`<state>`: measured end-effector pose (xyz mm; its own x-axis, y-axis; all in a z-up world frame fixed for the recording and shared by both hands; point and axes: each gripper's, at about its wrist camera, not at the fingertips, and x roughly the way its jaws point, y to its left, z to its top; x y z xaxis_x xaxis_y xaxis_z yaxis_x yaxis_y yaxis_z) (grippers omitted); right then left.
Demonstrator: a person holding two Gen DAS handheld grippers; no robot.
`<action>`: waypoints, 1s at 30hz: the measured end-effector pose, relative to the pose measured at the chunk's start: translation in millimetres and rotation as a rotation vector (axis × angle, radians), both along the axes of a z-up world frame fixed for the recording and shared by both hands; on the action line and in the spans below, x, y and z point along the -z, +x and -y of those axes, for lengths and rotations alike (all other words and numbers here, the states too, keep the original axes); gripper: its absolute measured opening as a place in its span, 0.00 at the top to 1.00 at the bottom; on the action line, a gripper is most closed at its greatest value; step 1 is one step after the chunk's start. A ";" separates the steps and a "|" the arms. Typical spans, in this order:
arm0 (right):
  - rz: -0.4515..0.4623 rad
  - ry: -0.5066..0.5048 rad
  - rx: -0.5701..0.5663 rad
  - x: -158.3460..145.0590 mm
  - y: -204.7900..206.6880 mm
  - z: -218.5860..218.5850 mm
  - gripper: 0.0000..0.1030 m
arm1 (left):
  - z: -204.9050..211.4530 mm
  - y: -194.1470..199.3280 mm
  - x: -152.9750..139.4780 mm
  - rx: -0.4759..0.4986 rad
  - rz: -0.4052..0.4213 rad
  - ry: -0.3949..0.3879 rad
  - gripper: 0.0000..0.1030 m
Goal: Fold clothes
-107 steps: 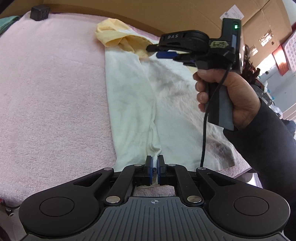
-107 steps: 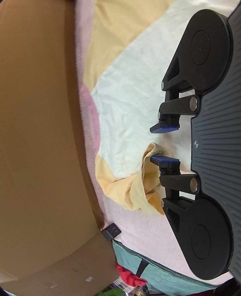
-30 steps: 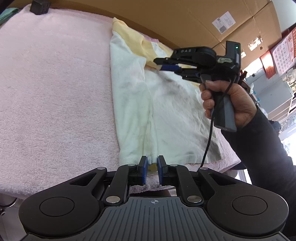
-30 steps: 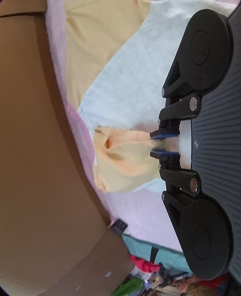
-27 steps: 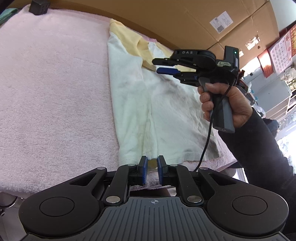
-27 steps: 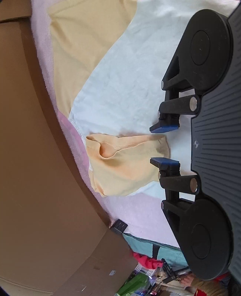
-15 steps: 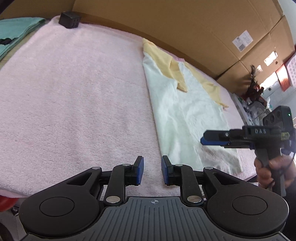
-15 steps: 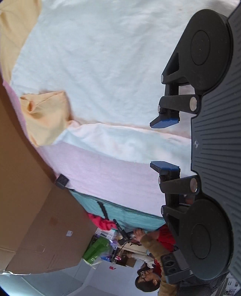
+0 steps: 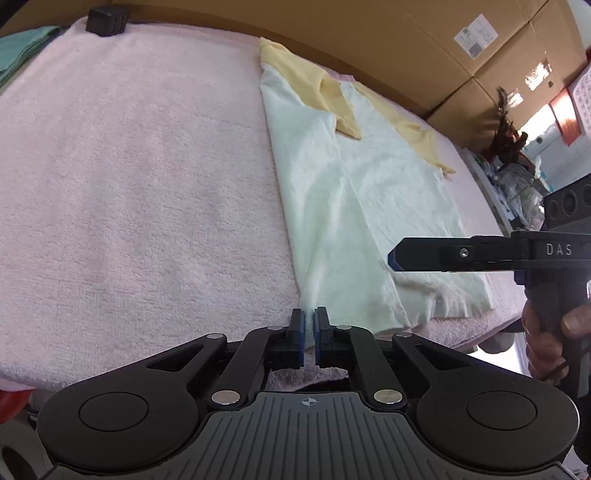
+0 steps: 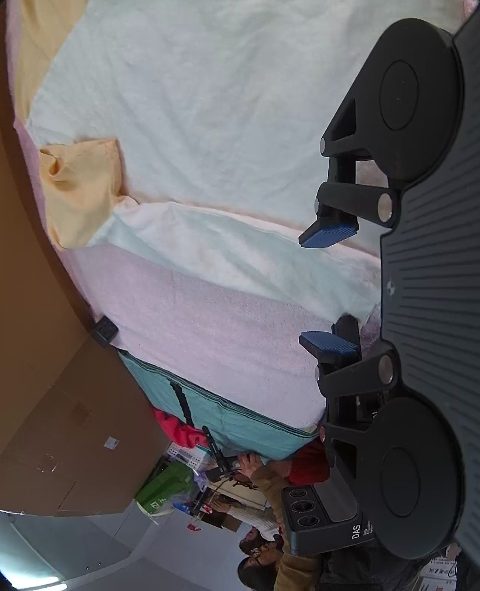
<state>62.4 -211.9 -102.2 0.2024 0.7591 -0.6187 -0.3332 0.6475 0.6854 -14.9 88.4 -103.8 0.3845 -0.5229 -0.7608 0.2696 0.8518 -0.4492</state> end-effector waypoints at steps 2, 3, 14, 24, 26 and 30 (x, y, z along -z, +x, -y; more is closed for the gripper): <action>-0.050 0.019 -0.007 7.8 -0.1 -2.4 0.46 | -0.2 -6.4 -0.3 0.005 0.011 -0.001 1.00; -0.056 0.020 -0.007 8.7 -0.6 -2.4 0.45 | -0.4 -9.5 -0.4 0.006 0.017 0.001 1.00; 0.057 -0.049 -0.096 -6.9 20.1 -22.8 0.32 | -16.2 -17.2 -12.7 -0.027 0.021 -0.002 0.79; 0.233 -0.022 0.070 -49.5 107.6 -18.6 0.42 | 28.4 31.8 -44.6 -0.011 0.208 -0.056 0.06; 0.284 -0.060 0.075 -52.5 136.6 -29.2 0.38 | 51.9 44.8 -36.0 0.008 0.217 0.017 0.06; 0.283 -0.109 0.084 -42.7 189.2 -54.1 0.38 | 77.8 63.1 -12.8 0.030 0.186 0.105 0.03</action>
